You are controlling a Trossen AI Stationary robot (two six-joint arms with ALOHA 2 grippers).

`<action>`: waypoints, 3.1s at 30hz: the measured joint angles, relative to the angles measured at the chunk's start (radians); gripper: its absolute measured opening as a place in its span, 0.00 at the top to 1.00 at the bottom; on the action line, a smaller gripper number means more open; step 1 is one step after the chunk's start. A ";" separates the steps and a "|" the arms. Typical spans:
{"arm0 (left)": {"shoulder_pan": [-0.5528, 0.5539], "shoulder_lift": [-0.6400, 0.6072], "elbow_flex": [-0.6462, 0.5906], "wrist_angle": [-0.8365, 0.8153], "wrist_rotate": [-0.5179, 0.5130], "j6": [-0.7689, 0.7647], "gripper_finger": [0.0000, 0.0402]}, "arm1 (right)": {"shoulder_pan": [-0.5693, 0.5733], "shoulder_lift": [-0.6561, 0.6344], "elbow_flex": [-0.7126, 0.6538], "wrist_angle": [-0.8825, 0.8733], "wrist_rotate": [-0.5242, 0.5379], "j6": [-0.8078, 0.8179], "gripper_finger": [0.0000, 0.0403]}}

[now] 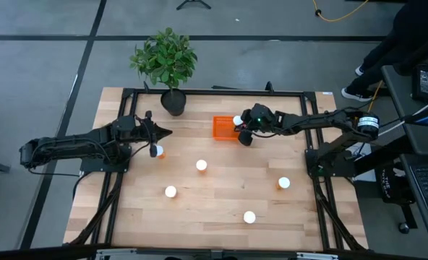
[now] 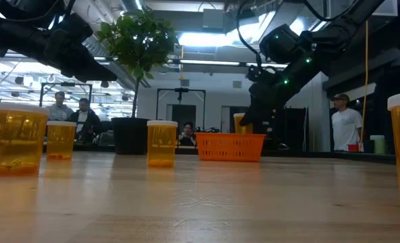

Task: Pick and place pill bottles into a basket
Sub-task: Put the orange pill bottle into the orange bin

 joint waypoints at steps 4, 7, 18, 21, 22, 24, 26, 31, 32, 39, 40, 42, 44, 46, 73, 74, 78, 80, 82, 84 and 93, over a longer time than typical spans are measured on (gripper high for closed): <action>0.000 0.000 0.000 0.000 0.000 0.000 0.98 | -0.002 0.014 0.000 0.009 0.000 -0.016 0.48; 0.000 0.000 0.000 0.000 0.000 0.000 0.98 | -0.007 0.026 0.000 0.015 0.000 -0.019 0.48; 0.000 0.000 0.000 0.000 0.000 0.000 0.98 | -0.011 0.045 -0.001 0.018 0.003 -0.018 0.48; 0.000 0.000 0.000 0.000 0.000 0.000 0.98 | -0.011 0.045 -0.001 0.018 0.003 -0.019 0.48; 0.000 0.000 0.000 0.000 0.000 0.000 0.98 | -0.011 0.045 -0.001 0.017 0.003 -0.018 0.48; 0.000 0.000 0.000 0.000 0.000 0.000 0.98 | -0.011 0.045 -0.001 0.015 -0.002 -0.015 0.48; 0.000 0.000 0.000 0.000 0.000 0.000 0.98 | -0.011 0.045 -0.001 0.014 -0.010 -0.016 0.48; 0.000 0.000 0.000 0.000 0.000 0.000 0.98 | -0.011 0.045 -0.001 0.014 -0.010 -0.015 0.48; 0.000 0.000 0.000 0.000 0.000 0.000 0.98 | -0.011 0.045 -0.001 0.014 -0.010 -0.015 0.48; 0.000 0.000 0.000 0.000 0.000 0.000 0.98 | -0.011 0.045 -0.001 0.013 -0.010 -0.017 0.48; 0.000 0.000 0.000 0.000 0.000 0.000 0.98 | -0.011 0.045 -0.001 0.013 -0.011 -0.018 0.48; 0.000 0.000 0.000 0.000 0.000 -0.001 0.98 | -0.011 0.045 -0.001 0.013 -0.011 -0.018 0.48; 0.000 0.000 0.000 0.000 0.000 0.000 0.98 | -0.011 0.045 -0.001 0.013 -0.011 -0.019 0.48; 0.000 0.000 0.000 0.000 0.000 -0.001 0.98 | -0.011 0.045 -0.001 0.013 -0.011 -0.019 0.48; 0.000 0.000 0.000 0.000 0.000 -0.025 0.98 | -0.011 0.034 -0.001 -0.012 0.037 -0.044 0.39; 0.000 0.000 0.000 0.000 0.000 -0.025 0.98 | -0.011 0.029 0.002 -0.013 0.035 -0.044 0.39; 0.000 0.000 0.000 0.000 0.000 -0.025 0.98 | -0.010 -0.002 0.008 -0.022 0.012 -0.048 0.39; 0.000 0.000 0.000 0.000 0.000 -0.025 0.98 | -0.011 -0.023 0.008 -0.056 0.012 -0.047 0.39; 0.000 0.000 0.000 0.000 0.000 -0.025 0.98 | -0.011 -0.041 0.008 -0.092 0.012 -0.041 0.39; 0.000 0.000 0.000 0.000 0.000 -0.024 0.98 | -0.011 -0.064 0.008 -0.109 0.011 -0.037 0.39; 0.000 0.000 0.000 0.002 0.000 0.017 0.98 | 0.013 -0.197 -0.003 -0.052 -0.093 -0.085 0.42</action>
